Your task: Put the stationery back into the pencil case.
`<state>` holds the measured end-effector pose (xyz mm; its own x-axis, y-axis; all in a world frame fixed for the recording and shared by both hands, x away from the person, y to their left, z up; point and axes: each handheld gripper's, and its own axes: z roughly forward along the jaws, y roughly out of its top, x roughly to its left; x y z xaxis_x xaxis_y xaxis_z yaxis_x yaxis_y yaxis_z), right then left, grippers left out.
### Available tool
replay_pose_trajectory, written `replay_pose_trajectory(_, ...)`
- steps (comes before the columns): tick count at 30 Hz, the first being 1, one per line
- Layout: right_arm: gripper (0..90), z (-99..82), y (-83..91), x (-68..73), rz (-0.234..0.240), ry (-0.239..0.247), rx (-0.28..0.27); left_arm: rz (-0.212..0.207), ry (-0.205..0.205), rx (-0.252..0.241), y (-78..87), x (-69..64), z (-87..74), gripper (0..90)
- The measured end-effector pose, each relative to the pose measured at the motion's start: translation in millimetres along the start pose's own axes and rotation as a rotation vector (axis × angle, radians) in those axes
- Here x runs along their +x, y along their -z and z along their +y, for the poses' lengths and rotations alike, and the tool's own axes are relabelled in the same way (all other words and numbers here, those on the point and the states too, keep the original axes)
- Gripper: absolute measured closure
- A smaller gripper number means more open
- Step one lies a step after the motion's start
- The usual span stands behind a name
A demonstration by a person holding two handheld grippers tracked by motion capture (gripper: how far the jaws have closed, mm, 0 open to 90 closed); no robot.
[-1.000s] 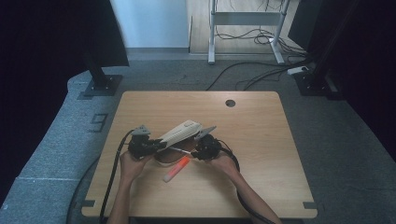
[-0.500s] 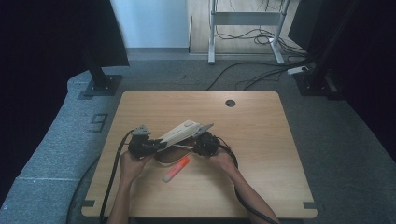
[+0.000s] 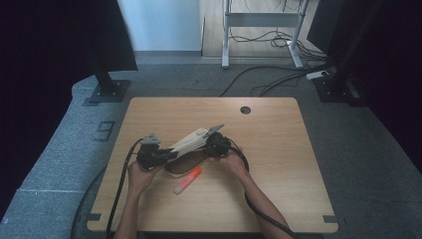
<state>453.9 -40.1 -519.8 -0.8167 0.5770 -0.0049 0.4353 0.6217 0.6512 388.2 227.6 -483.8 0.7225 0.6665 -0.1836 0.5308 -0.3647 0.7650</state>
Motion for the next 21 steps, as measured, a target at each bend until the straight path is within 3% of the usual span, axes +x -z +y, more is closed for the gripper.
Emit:
replay_pose_trajectory(5, 55.3, -3.9, 6.7, 1.2, -0.011, -0.015, -0.021, -0.005, 0.012, -0.005, 0.0, 1.5, 0.0, 75.5)
replay_pose_trajectory(10, 43.0, -5.6, 18.4, 5.6, 0.012, -0.015, -0.032, 0.002, 0.013, -0.01, 0.2, 2.3, 0.0, 75.7)
replay_pose_trajectory(21, 32.7, -12.0, 26.9, 40.3, 0.107, 0.073, -0.03, 0.016, 0.023, -0.015, 3.1, 5.3, -1.6, 75.9)
